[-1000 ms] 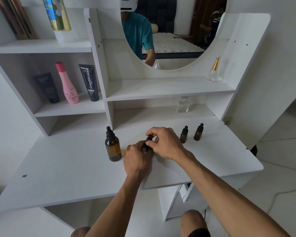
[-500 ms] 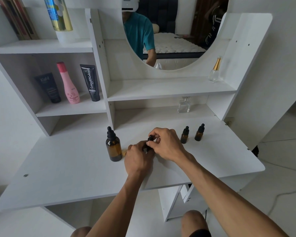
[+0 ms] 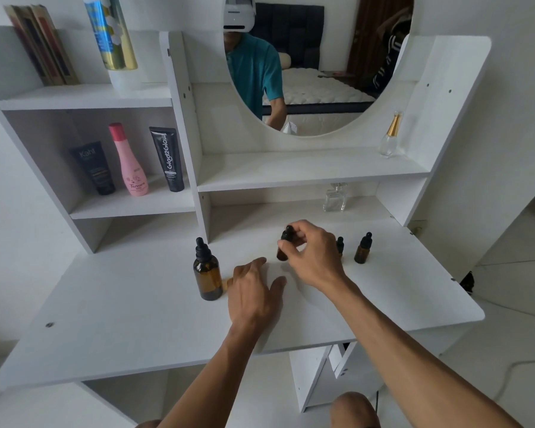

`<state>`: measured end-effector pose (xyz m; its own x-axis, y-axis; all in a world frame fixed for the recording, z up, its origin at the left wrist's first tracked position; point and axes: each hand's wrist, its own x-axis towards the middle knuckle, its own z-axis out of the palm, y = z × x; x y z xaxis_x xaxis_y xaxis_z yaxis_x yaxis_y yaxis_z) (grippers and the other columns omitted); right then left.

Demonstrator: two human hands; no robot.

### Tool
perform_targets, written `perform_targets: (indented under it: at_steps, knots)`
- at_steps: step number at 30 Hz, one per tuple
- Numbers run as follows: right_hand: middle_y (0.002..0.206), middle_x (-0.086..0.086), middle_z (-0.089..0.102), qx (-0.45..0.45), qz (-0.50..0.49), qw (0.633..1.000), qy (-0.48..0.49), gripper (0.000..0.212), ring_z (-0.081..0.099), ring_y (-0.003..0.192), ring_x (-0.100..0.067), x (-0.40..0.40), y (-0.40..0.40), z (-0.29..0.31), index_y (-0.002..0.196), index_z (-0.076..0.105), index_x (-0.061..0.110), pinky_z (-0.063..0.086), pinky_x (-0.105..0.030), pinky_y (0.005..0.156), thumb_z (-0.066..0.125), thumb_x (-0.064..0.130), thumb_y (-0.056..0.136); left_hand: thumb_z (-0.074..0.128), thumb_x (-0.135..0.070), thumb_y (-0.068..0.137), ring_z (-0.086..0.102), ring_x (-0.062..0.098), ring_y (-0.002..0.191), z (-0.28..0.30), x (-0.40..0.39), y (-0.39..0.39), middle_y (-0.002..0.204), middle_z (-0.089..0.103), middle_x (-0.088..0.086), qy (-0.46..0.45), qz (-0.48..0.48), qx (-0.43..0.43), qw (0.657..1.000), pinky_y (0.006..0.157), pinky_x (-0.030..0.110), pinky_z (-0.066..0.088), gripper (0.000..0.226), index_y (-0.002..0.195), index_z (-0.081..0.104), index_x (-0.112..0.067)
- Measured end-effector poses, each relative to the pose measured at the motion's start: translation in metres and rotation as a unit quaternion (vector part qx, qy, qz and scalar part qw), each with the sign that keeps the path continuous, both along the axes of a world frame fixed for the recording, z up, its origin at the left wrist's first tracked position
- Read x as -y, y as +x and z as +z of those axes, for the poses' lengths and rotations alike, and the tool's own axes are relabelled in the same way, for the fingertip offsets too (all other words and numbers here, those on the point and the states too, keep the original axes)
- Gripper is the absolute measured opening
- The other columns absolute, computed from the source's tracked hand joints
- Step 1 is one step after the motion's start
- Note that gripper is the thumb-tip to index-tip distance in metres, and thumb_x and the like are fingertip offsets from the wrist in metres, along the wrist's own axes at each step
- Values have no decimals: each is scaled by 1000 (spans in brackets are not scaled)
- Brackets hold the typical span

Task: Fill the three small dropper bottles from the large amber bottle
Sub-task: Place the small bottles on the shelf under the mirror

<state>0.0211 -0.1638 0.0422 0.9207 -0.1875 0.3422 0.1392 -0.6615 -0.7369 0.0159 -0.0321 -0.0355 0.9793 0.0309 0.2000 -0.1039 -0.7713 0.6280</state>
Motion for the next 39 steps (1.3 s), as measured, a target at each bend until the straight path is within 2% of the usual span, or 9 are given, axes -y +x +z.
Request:
perform_targets:
  at_steps: [3,6,9,13,21,28,31,36,39]
  knots:
    - [80,6,71,45,8,998,40,13,69,79,-10,-7,12,27,96,69,11,57,-35,81,74,18,86,46,-54,92,46,23,127,-4,2,11,137,55,3,92,-55,19,994,107,40,39,53,132,48,-19]
    - [83,1,72,103,23,993,44,15,70,78,-15,-20,33,58,97,69,10,58,-39,78,74,19,86,28,-57,98,19,24,149,-3,2,19,159,29,5,152,-79,-13,985,122,45,17,69,151,28,-13]
    - [83,1,73,138,35,989,39,16,69,76,-16,-36,60,90,96,69,8,58,-37,76,74,20,86,15,-62,97,-3,22,153,0,2,23,166,6,2,189,-86,-37,978,123,48,-2,78,158,9,-13]
    - [84,-2,74,136,56,989,22,19,70,77,-19,-60,101,116,95,71,7,57,-31,73,76,22,85,4,-66,95,-17,21,152,-3,2,26,166,-12,1,211,-85,-68,971,121,51,-10,82,158,-5,-15]
    - [93,-9,75,87,92,992,-19,22,71,86,-25,-89,149,111,102,72,6,61,-36,79,77,20,85,4,-64,96,-14,22,152,-4,3,23,167,-8,2,211,-81,-52,973,121,51,-8,80,158,-2,-14]
    - [101,-10,75,68,86,994,-28,27,70,92,-25,-91,157,104,109,71,6,57,-28,80,77,20,87,6,-64,97,-12,23,152,-4,2,23,167,-6,3,211,-82,-51,973,121,51,-8,80,159,1,-14]
    - [102,-10,75,64,86,994,-31,29,69,94,-27,-91,157,104,110,71,6,58,-30,82,77,22,86,5,-65,97,-15,22,152,-4,2,23,166,-9,3,211,-84,-58,972,121,50,-10,80,159,-1,-14]
    - [111,-9,71,55,73,996,-10,54,67,100,-22,-84,146,109,127,64,8,56,-34,90,79,35,83,5,-65,97,-13,22,152,-4,0,24,167,-7,2,211,-83,-61,972,122,50,-9,81,159,0,-14]
    - [102,-6,73,82,45,996,9,42,69,91,-16,-60,126,111,121,67,7,57,-30,89,78,27,86,5,-66,96,-13,21,152,-4,-1,25,167,-6,2,213,-83,-61,972,122,50,-8,81,159,1,-15]
